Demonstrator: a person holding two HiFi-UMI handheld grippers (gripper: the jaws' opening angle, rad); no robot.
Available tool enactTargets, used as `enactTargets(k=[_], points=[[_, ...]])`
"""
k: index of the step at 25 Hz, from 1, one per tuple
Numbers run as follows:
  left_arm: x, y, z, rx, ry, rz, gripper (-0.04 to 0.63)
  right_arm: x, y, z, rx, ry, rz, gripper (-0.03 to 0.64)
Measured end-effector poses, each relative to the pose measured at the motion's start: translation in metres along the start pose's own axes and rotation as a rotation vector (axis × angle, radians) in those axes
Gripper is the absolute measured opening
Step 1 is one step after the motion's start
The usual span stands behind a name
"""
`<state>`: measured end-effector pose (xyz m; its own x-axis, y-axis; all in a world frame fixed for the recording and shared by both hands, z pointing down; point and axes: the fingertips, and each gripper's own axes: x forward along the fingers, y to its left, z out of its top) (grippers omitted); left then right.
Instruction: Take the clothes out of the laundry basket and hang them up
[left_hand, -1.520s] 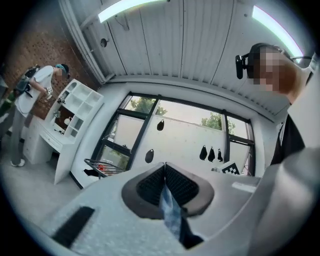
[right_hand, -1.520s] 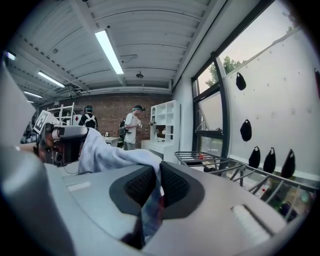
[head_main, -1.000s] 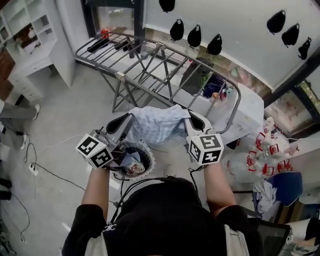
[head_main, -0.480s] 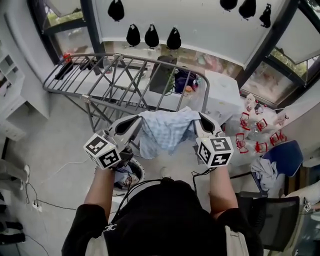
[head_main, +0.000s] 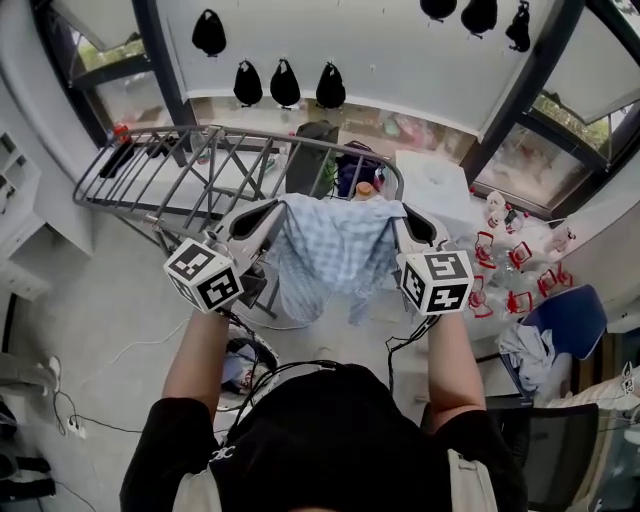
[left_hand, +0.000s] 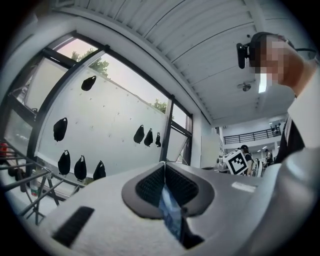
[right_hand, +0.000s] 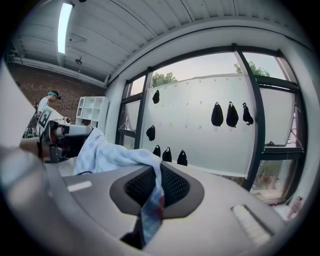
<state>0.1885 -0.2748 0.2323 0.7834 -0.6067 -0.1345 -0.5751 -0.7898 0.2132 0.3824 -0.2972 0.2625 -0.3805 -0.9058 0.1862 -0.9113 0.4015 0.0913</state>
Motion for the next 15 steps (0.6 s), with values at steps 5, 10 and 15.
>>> enactTargets(k=[5,10,15], points=[[0.044,0.040,0.018,0.072,0.031,0.035,0.014,0.054,-0.034,0.012,-0.033,0.037,0.020,0.034],[0.081,0.088,0.017,0.102,0.102,0.084,0.015,0.112,-0.060,0.009,-0.088,0.110,0.049,0.034],[0.107,0.123,-0.015,0.093,0.194,0.130,0.015,0.156,-0.081,-0.019,-0.117,0.202,0.054,0.034]])
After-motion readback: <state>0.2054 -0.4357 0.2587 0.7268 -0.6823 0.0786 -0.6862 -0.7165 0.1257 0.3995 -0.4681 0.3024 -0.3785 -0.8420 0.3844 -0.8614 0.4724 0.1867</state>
